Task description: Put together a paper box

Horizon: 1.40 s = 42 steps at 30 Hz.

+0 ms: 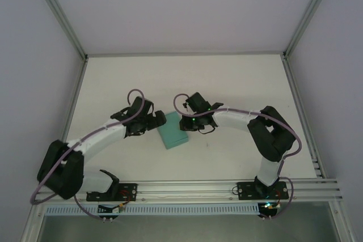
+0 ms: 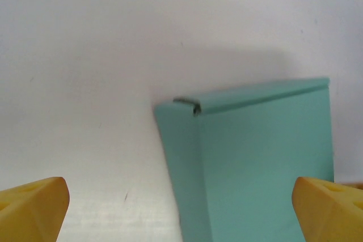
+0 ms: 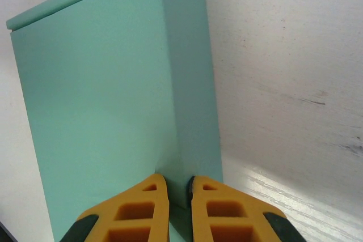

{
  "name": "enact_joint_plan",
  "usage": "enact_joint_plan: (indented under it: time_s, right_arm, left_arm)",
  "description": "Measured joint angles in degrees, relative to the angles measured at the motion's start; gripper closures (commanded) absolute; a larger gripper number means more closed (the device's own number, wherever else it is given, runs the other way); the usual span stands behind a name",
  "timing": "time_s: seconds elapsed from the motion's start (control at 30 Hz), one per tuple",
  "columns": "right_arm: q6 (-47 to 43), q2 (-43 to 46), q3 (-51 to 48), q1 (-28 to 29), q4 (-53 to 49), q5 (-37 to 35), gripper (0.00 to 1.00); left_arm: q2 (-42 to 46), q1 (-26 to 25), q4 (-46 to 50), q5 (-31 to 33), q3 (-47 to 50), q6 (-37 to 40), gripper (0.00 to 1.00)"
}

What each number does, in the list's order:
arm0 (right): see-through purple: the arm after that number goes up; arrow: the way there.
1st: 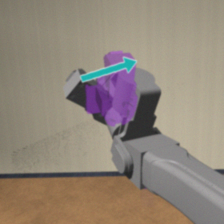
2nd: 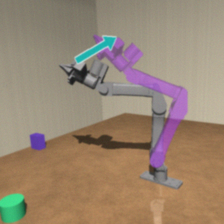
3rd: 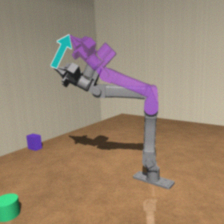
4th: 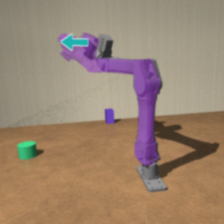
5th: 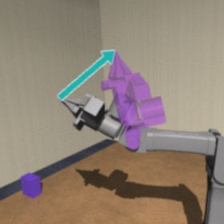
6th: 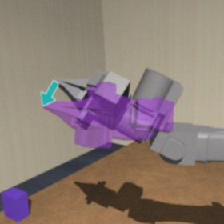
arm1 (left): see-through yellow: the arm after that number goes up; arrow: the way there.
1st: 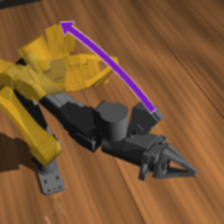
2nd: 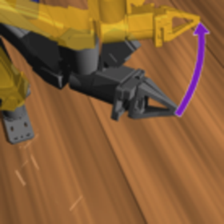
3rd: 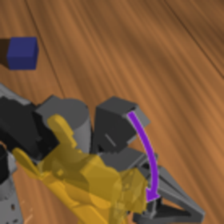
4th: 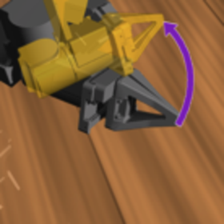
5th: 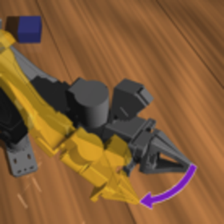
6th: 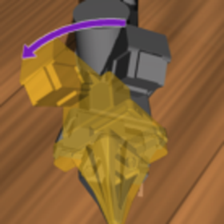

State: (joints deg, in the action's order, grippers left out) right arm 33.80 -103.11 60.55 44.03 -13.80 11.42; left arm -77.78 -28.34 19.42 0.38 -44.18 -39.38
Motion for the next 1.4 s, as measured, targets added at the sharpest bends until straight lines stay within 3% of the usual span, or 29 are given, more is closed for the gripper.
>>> enact_joint_plan:
  time_s: [0.13,0.53,0.8,0.9,1.23,1.37,1.4]
  right_arm:
    - [0.0,-0.2,0.0,0.0,0.0,0.3,0.97]
    - [0.1,-0.7,0.3,0.0,0.0,0.9,0.97]
    - [0.1,-0.9,0.4,-0.1,0.2,0.8,0.97]
    - [0.2,-0.9,0.5,-0.3,0.0,-0.2,0.97]
    - [0.3,-1.1,0.8,-1.3,-0.4,-0.9,0.96]
    - [0.2,-0.6,1.8,-1.4,-1.2,-1.1,0.88]
    - [0.0,-0.5,2.1,-1.4,-1.6,-1.1,0.84]
  left_arm:
    - [-7.9,0.9,-4.3,-5.1,-3.0,1.8,0.21]
    - [-13.6,1.2,-9.1,-7.4,-4.1,4.7,0.28]
    - [-15.7,1.9,-12.1,-8.7,-5.2,6.6,0.72]
    - [-17.4,2.6,-14.0,-10.0,-6.1,7.5,0.81]
    - [-19.0,2.7,-19.0,-11.3,-5.8,7.5,0.81]
    - [-18.4,2.6,-18.7,-10.8,-5.8,7.4,0.63]
    - [-18.1,2.6,-18.1,-10.4,-5.8,7.3,0.54]
